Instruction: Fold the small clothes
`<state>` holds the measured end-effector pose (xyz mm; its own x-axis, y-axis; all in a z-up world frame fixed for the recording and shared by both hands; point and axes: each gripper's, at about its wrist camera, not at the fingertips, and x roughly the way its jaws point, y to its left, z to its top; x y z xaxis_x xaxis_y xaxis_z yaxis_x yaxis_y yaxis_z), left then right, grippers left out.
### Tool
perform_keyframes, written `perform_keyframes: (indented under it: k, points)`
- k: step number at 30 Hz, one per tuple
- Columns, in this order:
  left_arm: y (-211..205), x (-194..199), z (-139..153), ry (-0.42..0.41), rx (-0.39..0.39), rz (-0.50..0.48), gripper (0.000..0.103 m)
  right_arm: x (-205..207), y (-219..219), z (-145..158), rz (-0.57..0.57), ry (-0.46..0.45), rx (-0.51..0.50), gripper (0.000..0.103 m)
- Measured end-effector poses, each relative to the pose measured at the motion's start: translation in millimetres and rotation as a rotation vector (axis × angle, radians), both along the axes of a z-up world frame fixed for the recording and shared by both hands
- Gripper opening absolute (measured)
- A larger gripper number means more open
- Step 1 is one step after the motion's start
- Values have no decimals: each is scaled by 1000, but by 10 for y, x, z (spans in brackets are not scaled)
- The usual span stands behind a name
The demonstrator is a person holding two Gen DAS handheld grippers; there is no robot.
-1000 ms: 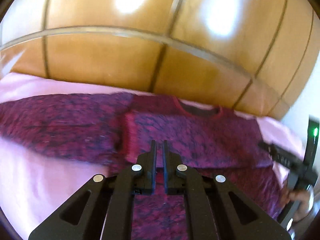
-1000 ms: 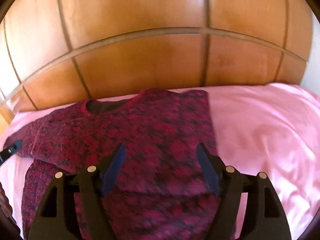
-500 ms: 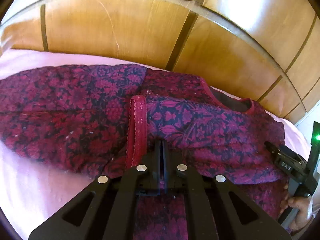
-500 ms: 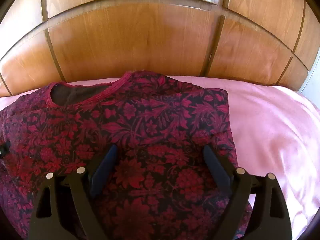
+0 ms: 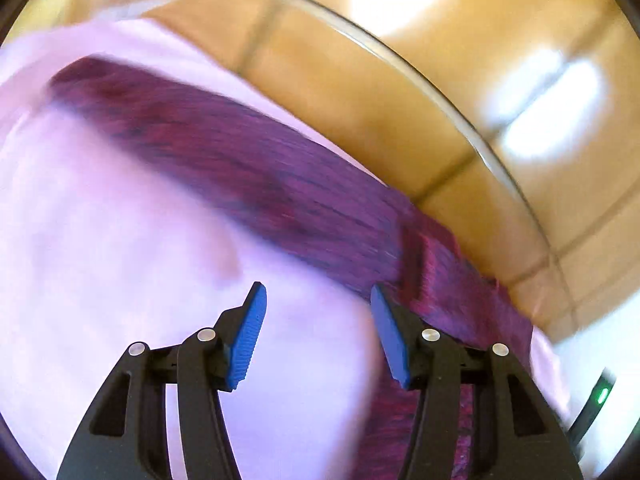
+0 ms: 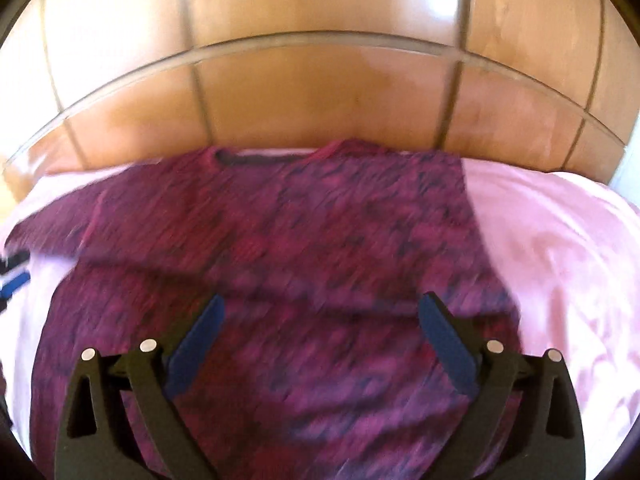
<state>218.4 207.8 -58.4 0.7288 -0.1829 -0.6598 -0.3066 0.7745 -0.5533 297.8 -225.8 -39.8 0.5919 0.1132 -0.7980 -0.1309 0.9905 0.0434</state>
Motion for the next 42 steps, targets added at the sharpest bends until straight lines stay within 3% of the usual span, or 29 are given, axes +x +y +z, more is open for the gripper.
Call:
perform_keyframes:
  k: [7, 9, 15, 17, 22, 23, 25, 26, 28, 33, 38, 42]
  points:
    - [1329, -432, -120, 27, -137, 306, 53, -313, 278, -272, 46, 33, -47, 99]
    - [1564, -459, -115, 7, -186, 340, 53, -315, 297, -292, 39, 34, -46, 100]
    - [1921, -203, -158, 1, -272, 408, 50, -292, 271, -337, 35, 49, -24, 101]
    - [2001, -68, -200, 23, -272, 423, 46, -289, 274, -349, 30, 51, -24, 101]
    - [2112, 216, -272, 43, -248, 462, 45, -277, 260, -352, 31, 48, -24, 101]
    - [2109, 286, -271, 51, -239, 459, 42, -276, 263, -356, 31, 48, -24, 101]
    - [2092, 402, -267, 84, -216, 433, 18, -277, 262, -358, 31, 49, -22, 101]
    - [2128, 403, -277, 89, -216, 417, 13, -276, 258, -364, 31, 48, -19, 101]
    - [2049, 445, -193, 84, -166, 408, 11, -267, 245, -377, 31, 49, -9, 101]
    - [1569, 412, 255, -61, -113, 254, 11, -250, 231, -386, 29, 46, -4, 101]
    - [721, 413, 624, -146, -27, 53, 11, -261, 234, -379, 26, 44, -2, 101]
    - [-43, 463, 681, -155, 35, -111, 11, -266, 236, -375, 25, 43, 0, 101]
